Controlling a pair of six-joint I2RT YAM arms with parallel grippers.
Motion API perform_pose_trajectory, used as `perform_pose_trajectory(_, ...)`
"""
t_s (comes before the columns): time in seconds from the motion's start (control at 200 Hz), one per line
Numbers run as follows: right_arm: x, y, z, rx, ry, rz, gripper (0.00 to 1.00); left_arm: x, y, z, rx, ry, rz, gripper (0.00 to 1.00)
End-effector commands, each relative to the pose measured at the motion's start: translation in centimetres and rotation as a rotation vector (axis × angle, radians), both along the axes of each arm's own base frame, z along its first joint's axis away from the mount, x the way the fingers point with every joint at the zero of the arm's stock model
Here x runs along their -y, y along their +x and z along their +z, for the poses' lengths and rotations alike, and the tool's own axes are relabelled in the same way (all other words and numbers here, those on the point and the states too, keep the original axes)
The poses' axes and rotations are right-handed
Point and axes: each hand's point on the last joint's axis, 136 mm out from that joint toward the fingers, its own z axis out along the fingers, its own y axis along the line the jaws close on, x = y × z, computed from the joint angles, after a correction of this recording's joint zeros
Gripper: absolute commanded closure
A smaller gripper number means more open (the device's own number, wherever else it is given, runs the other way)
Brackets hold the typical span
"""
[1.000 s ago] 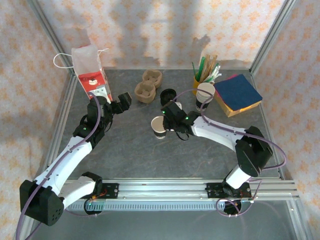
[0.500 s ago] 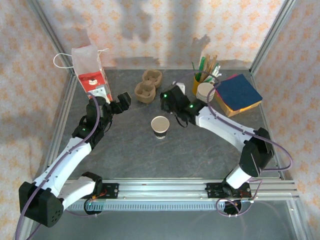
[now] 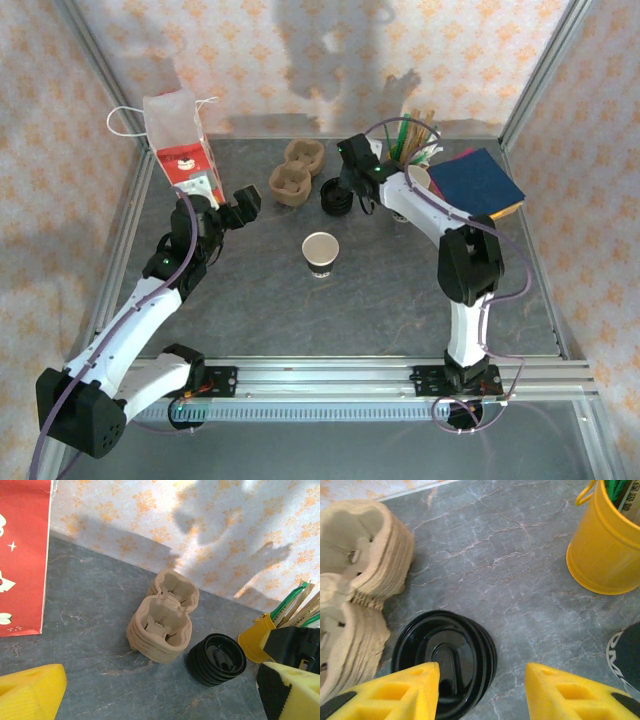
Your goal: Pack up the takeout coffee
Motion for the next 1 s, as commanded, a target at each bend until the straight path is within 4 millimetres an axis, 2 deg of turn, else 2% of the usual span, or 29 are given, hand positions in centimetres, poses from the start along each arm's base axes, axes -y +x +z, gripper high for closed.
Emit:
perform_pose_trajectory(0.0, -0.2, 0.6, -0.7, -0.045, -0.015, 0.021, 0.54, 0.2, -0.3, -0.3, -0.006, -0.014, -0.004, 0.01)
perform_pose_trajectory(0.23, -0.8, 1.6, -2.9, -0.093, -0.002, 0.030, 0.55, 0.3, -0.2, -0.6, -0.013, -0.016, -0.005, 0.01)
perform_pose_trajectory(0.546, -1.2, 1.2, -5.1, -0.150, 0.003, 0.042, 0.61, 0.1, -0.1, -1.0, -0.026, -0.012, 0.005, 0.01)
perform_pose_trajectory(0.996, -1.1, 1.1, -6.0, -0.160, -0.004, 0.033, 0.65, 0.2, 0.1, -1.1, -0.031, -0.011, 0.002, 0.01)
